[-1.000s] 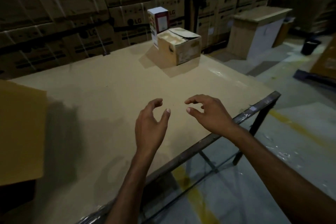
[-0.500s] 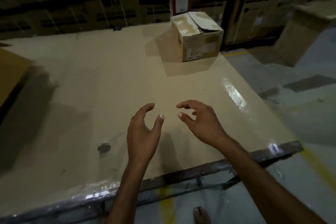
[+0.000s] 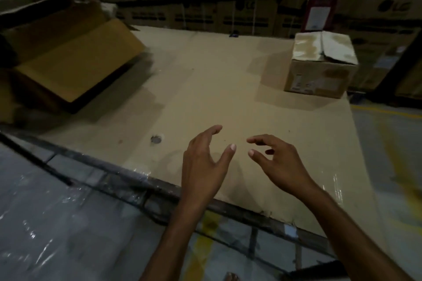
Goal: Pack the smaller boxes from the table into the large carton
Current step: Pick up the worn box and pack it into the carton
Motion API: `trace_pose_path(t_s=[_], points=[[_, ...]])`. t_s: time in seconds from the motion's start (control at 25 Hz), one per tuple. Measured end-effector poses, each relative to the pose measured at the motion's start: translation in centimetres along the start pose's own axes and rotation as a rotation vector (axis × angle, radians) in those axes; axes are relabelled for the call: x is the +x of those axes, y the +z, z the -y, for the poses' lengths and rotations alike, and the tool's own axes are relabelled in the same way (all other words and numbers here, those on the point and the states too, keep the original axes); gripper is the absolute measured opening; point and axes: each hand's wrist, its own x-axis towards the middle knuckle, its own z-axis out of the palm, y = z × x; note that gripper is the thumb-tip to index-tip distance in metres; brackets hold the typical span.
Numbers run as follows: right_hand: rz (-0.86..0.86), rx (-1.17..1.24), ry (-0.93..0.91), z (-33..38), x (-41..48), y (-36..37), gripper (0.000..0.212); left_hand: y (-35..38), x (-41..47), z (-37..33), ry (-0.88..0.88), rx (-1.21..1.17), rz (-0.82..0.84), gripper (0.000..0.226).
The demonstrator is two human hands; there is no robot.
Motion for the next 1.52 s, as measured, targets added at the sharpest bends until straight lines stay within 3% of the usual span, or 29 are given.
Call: trace_pose_path(t_s=[0.2, 0.52, 0.8, 1.0, 1.16, 1.24, 1.36, 1.52], points=[[0.101, 0.028, -0.043, -1.7, -4.0, -4.0, 0.025, 3.4, -6.3, -3.3, -0.093, -0.045, -0.071, 0.051], [-0.039, -0.003, -0.119, -8.5, -0.3, -15.7, 0.021, 13.0, -5.2, -11.1, -0.104, -0.153, -0.113, 0.053], [-0.181, -0.015, -0.135, -23.0, 14.2, -26.1, 0.016, 30.5, 8.3, -18.1, -0.105, -0.22, -0.161, 0.04], [-0.347, -0.033, 0.031, -29.2, 25.4, -30.4, 0.035, 39.0, 22.0, -21.1, -0.181, -0.274, -0.207, 0.04], [-0.181, 0.04, 0.292, -32.0, 32.5, -31.0, 0.056, 43.2, 32.1, -18.8, -0.234, -0.165, -0.207, 0.05], [-0.075, 0.065, 0.29, -32.9, 34.2, -30.7, 0.062, 44.5, 35.7, -16.5, -0.311, -0.082, -0.175, 0.056], [-0.069, 0.175, 0.238, -34.0, 35.1, -30.2, 0.064, 46.0, 37.7, -13.9, -0.387, -0.053, -0.103, 0.049], [-0.038, 0.244, 0.314, -33.5, 35.6, -29.8, 0.057, 46.0, 36.0, -13.6, -0.445, -0.103, -0.244, 0.056]])
